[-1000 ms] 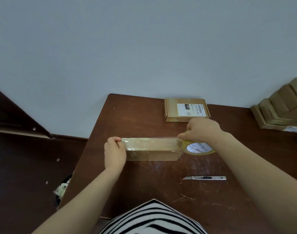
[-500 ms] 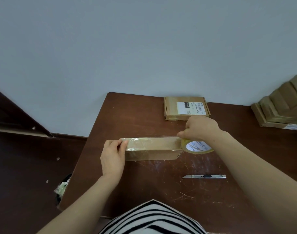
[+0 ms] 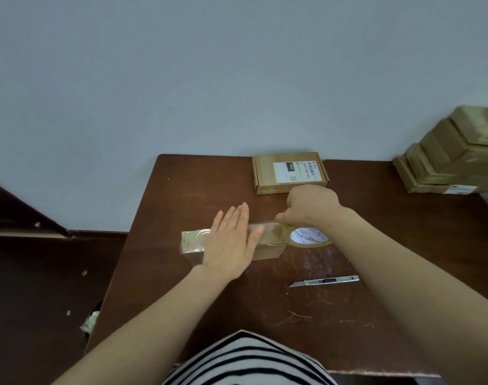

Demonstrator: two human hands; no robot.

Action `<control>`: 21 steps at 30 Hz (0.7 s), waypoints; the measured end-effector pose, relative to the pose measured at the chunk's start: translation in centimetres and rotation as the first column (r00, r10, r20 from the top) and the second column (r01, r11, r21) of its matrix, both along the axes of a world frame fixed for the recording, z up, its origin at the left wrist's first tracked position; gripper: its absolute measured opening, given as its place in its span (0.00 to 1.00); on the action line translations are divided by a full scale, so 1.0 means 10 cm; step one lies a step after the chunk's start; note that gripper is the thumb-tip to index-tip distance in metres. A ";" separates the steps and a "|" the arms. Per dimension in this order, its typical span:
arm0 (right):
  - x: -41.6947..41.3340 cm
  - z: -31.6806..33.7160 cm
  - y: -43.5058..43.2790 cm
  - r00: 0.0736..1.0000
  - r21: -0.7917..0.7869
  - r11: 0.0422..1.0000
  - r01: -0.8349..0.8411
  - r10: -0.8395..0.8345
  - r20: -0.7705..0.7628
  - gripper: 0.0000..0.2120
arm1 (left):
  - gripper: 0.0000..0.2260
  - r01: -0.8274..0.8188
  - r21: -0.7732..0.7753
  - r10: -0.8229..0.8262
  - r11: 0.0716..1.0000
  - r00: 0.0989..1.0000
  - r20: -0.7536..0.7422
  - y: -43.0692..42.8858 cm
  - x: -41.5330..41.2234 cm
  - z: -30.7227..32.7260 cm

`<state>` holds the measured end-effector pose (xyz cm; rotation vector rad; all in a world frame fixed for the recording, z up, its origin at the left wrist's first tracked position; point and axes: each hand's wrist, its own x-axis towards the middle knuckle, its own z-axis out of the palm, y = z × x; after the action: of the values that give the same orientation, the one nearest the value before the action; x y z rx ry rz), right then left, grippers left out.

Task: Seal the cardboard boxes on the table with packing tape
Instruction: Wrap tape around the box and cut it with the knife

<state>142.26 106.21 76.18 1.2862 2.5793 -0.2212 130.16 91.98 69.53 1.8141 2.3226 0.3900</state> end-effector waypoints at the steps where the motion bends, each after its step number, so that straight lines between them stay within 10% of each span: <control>1: 0.00 -0.02 0.00 1.000 0.007 1.000 -0.010 0.010 -0.013 0.21 | 0.35 0.016 -0.023 -0.017 1.000 0.999 -0.039 0.04 0.00 -0.04; 8: 0.23 -0.03 0.22 0.991 -0.236 0.972 -0.006 -0.027 -0.134 0.27 | 0.40 0.019 -0.035 -0.023 0.999 0.992 -0.128 0.06 0.00 -0.15; 21: 0.45 -0.47 0.30 1.000 -0.182 0.983 -0.007 0.010 0.016 0.30 | 0.40 0.038 -0.115 -0.060 0.993 0.979 -0.196 0.11 -0.02 -0.13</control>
<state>146.78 109.19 71.47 1.2059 2.4835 -0.4323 129.97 93.11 68.22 1.9321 2.3669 0.0720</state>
